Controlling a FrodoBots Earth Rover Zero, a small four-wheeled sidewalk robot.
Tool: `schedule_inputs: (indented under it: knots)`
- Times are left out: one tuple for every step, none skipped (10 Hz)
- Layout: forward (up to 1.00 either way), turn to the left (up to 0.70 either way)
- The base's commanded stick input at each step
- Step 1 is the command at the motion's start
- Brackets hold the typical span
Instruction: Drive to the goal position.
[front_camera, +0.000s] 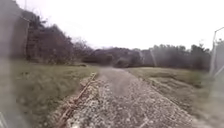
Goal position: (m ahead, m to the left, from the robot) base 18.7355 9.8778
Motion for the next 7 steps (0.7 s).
schedule_inputs:
  knots:
    - [0.7,-0.02]
    - [0.7,-0.18]
    - [0.7,-0.14]
    - [0.7,-0.02]
    - [0.7,0.0]
    - [0.7,0.0]
    - [0.7,0.0]
